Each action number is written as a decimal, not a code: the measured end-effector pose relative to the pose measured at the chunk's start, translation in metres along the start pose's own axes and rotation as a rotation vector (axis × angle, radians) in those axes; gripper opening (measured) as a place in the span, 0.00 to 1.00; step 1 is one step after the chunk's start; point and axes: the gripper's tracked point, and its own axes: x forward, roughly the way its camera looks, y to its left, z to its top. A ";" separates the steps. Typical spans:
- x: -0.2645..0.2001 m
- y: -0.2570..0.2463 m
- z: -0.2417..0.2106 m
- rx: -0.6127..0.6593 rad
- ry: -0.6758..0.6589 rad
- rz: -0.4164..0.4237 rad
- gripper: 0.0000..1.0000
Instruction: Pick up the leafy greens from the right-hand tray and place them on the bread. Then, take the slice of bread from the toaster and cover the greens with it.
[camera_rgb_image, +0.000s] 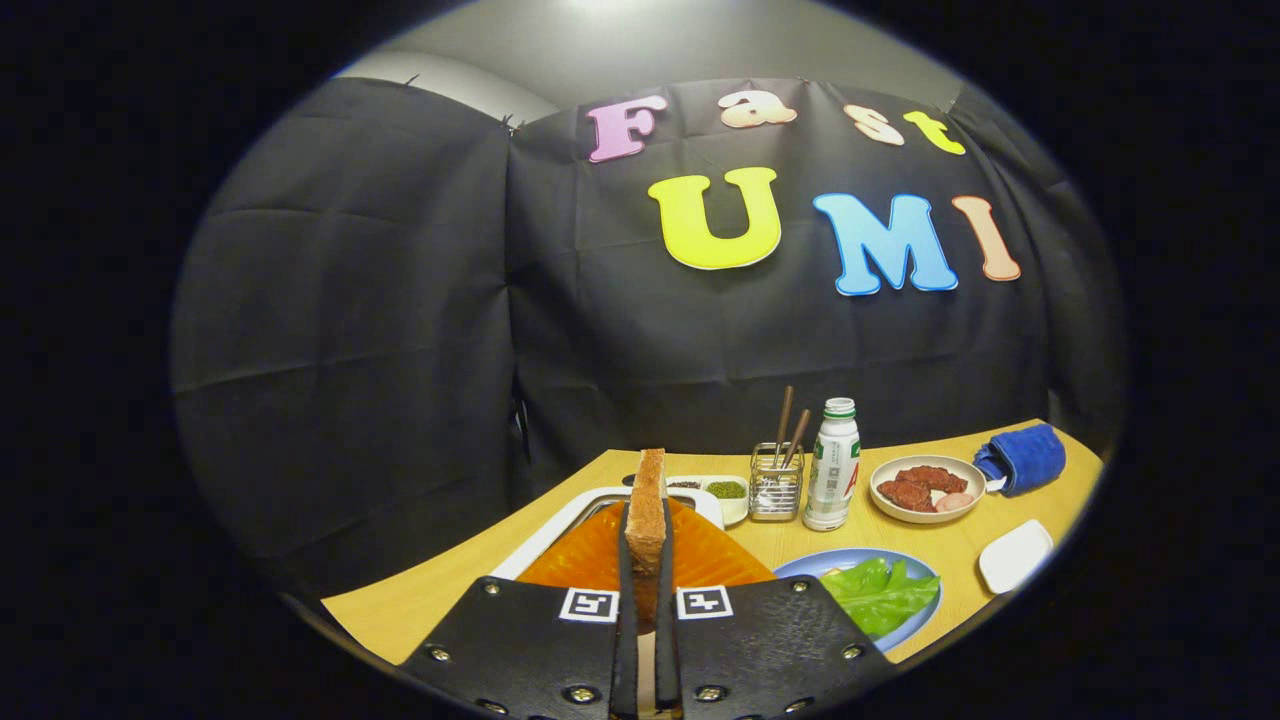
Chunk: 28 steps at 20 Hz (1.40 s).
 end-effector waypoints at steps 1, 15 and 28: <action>-0.003 -0.004 0.009 0.006 -0.013 -0.001 0.07; -0.042 -0.124 0.040 0.025 -0.073 -0.168 0.07; -0.044 -0.181 -0.007 0.017 -0.008 -0.245 0.07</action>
